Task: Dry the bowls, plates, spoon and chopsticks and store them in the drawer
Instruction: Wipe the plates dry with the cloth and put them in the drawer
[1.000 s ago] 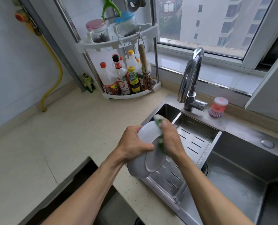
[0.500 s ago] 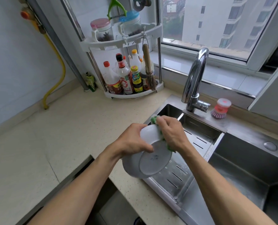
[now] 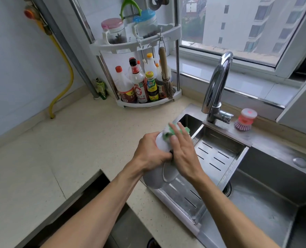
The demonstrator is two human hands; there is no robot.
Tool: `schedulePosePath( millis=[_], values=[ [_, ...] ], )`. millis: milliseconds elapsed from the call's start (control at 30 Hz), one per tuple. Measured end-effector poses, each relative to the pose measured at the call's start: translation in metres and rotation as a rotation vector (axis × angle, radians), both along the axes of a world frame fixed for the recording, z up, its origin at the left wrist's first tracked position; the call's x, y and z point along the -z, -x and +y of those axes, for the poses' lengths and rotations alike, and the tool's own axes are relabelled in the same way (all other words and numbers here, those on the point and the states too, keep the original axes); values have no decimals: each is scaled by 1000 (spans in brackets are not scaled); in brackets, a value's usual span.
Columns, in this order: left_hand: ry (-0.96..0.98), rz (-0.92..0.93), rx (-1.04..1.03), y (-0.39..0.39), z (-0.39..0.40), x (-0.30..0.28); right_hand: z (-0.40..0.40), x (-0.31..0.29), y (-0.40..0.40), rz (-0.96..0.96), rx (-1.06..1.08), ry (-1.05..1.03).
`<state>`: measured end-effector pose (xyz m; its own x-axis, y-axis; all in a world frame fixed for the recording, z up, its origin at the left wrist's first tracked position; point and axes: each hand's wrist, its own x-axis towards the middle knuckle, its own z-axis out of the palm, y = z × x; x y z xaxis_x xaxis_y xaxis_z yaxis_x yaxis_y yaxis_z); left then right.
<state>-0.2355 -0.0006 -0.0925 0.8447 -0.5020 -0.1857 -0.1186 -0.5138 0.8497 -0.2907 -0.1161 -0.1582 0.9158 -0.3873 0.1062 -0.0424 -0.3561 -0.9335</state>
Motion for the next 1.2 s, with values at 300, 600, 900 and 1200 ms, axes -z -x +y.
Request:
schedulePosePath(
  millis=[300,600,900,1200],
  values=[
    [-14,-48,34,8,-2,2,-6,3,-4,-26,48,-40],
    [62,-11,149,14,17,-9,-47,-8,-10,158,149,-299],
    [-183,7,110,-7,-5,-16,-28,-34,-17,-28,-57,180],
    [34,27,-31,12,3,4,-27,-4,-15,82,78,-250]
  ],
)
